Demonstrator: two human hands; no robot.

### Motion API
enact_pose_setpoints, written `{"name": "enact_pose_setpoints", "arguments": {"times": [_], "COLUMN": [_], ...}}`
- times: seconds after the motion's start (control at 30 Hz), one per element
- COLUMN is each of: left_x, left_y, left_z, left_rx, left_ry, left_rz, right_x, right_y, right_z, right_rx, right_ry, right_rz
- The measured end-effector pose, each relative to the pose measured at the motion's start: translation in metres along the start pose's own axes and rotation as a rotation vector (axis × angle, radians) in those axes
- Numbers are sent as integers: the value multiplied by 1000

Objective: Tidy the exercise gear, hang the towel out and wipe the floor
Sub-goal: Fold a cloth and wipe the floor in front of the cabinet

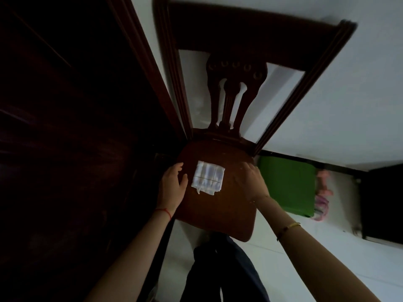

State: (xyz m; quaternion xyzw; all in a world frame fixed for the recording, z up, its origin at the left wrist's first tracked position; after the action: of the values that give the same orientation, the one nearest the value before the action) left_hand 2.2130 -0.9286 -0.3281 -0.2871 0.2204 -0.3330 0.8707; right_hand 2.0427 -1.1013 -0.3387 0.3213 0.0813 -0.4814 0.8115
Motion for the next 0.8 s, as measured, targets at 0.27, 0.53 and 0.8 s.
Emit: {"name": "enact_pose_setpoints", "arguments": {"times": [0.27, 0.53, 0.8], "left_x": [73, 86, 84], "left_y": [89, 129, 115], "left_z": [-119, -172, -149], "left_rx": [-23, 19, -99], "left_ry": [152, 180, 253], "left_rz": [139, 226, 311], "right_x": [111, 152, 145], "right_y": [-35, -46, -39], "right_z": [-123, -176, -156], "right_rx": [-70, -67, 96], "right_ry": [103, 107, 205], "right_rz": [-7, -29, -173]}}
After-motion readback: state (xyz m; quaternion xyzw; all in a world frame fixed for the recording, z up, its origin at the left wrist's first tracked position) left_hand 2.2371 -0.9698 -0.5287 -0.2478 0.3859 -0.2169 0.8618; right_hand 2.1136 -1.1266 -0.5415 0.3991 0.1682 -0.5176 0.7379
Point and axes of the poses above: each hand's wrist, its own x-axis towards the middle knuckle, its own z-axis out of the back of the hand, y = z × x, the point moved 2 cm from there along x, towards the middle knuckle, and after that the axes turned 8 degrees about -z, right-handed, at the moved point
